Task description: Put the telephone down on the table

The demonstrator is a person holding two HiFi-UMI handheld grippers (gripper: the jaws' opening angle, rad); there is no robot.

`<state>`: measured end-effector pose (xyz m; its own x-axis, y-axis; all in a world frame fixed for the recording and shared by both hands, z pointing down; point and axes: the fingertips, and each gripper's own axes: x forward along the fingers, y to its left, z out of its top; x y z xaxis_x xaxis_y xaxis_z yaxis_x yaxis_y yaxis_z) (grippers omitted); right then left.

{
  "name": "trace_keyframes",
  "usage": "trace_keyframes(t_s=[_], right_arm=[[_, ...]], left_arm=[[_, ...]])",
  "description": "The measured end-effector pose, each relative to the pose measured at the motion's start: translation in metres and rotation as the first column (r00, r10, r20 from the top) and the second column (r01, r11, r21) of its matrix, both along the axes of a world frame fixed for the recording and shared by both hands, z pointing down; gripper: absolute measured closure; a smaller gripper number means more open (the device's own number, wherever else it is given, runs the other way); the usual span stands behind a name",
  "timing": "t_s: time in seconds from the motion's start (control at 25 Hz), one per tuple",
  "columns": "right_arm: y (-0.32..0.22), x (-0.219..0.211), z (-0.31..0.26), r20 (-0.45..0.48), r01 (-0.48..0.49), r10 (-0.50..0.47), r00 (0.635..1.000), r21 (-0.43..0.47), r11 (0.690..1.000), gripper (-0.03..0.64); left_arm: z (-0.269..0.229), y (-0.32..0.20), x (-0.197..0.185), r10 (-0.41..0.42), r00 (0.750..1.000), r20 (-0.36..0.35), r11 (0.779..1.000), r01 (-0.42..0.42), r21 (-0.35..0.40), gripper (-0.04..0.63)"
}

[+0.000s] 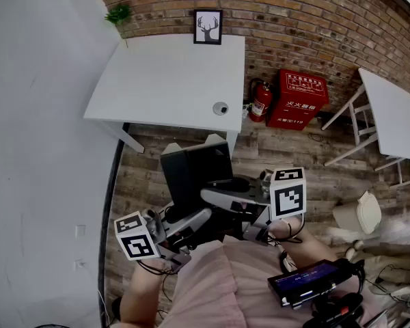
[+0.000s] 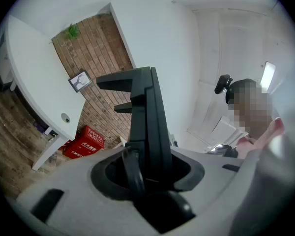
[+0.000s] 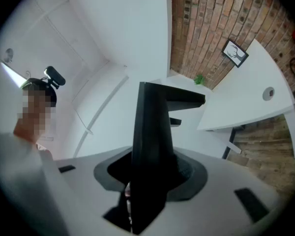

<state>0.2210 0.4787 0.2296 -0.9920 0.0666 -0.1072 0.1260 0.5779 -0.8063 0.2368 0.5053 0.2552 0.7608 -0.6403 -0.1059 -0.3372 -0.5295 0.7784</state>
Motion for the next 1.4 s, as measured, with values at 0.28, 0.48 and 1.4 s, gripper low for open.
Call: trace_keyframes(t_s=[0.28, 0.48, 1.4], right_arm=[[-0.002, 0.001, 0.003, -0.001, 0.003, -0.003, 1.000, -0.004, 1.000, 0.446], [-0.009, 0.002, 0.006, -0.003, 0.006, -0.006, 1.000, -0.013, 1.000, 0.446], [-0.057, 0.021, 0.030, -0.027, 0.133, -0.135, 0.990, -0.074, 0.988, 0.446]], left_arm=[[0.003, -0.002, 0.001, -0.002, 1.000, -0.001, 1.000, 0.002, -0.004, 0.431], [0.006, -0.008, 0.003, 0.000, 1.000, 0.001, 1.000, 0.000, -0.015, 0.431], [0.028, -0.057, 0.026, -0.145, 0.989, -0.026, 0.988, 0.143, -0.057, 0.430]])
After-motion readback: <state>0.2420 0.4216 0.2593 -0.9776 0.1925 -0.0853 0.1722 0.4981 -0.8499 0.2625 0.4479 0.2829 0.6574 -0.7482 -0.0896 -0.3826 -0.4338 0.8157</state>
